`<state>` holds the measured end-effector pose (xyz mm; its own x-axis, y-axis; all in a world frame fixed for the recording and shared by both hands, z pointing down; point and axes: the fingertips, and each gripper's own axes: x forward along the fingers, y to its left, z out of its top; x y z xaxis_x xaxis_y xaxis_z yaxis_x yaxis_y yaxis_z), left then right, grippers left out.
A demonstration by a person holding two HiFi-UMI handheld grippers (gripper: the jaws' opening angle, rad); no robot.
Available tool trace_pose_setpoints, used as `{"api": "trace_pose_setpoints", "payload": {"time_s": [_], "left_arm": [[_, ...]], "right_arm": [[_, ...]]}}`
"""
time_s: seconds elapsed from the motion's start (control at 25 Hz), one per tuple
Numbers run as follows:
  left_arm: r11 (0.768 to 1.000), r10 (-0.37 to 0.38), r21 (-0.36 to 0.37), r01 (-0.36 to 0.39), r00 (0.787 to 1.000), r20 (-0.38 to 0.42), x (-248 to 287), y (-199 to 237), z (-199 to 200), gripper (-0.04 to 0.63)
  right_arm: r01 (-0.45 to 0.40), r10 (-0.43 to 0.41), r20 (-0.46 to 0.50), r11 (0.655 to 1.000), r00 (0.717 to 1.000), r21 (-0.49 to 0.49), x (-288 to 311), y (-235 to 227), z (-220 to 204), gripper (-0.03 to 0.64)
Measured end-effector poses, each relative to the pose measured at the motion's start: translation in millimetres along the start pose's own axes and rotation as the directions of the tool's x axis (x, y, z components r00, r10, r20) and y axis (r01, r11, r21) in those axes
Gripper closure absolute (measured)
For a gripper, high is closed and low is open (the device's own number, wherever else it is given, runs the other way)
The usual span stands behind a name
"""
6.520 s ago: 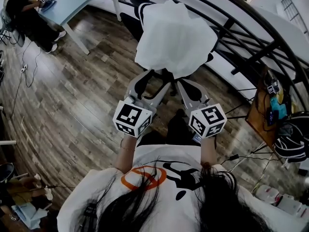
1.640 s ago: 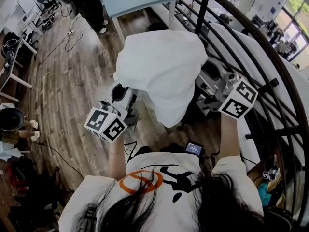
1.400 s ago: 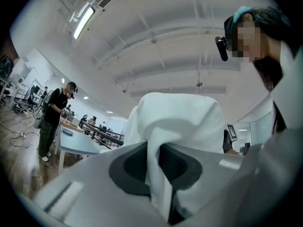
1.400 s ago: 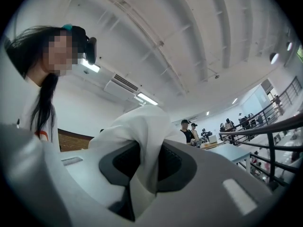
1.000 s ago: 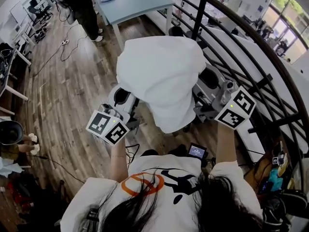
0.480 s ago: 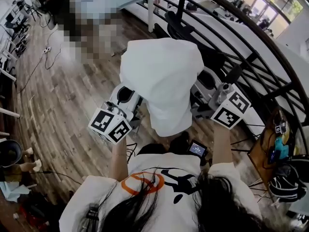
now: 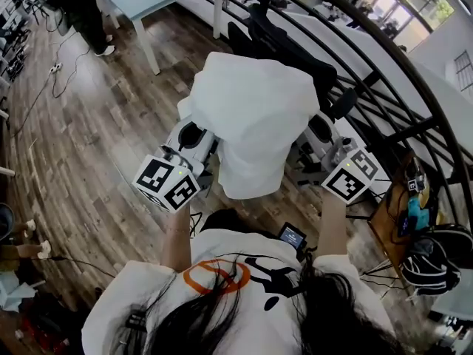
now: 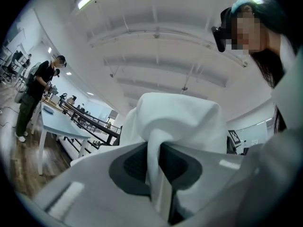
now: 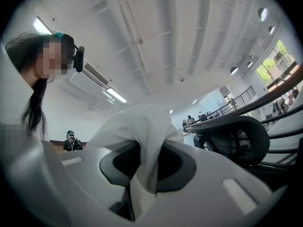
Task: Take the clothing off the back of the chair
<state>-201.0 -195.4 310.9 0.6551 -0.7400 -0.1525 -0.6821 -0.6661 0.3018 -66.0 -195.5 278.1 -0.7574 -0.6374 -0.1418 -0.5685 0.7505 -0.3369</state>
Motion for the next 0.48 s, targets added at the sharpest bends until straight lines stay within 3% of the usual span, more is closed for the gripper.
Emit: {"api": "trace_pose_setpoints", "payload": {"time_s": [0.48], "left_arm": [[0.995, -0.100, -0.032, 0.099, 0.993, -0.056, 14.7, -95.7, -36.7, 0.540]], "right_arm": [[0.169, -0.170, 0.058, 0.985, 0.984, 0.023, -124.3, -4.6, 8.1, 0.519]]}}
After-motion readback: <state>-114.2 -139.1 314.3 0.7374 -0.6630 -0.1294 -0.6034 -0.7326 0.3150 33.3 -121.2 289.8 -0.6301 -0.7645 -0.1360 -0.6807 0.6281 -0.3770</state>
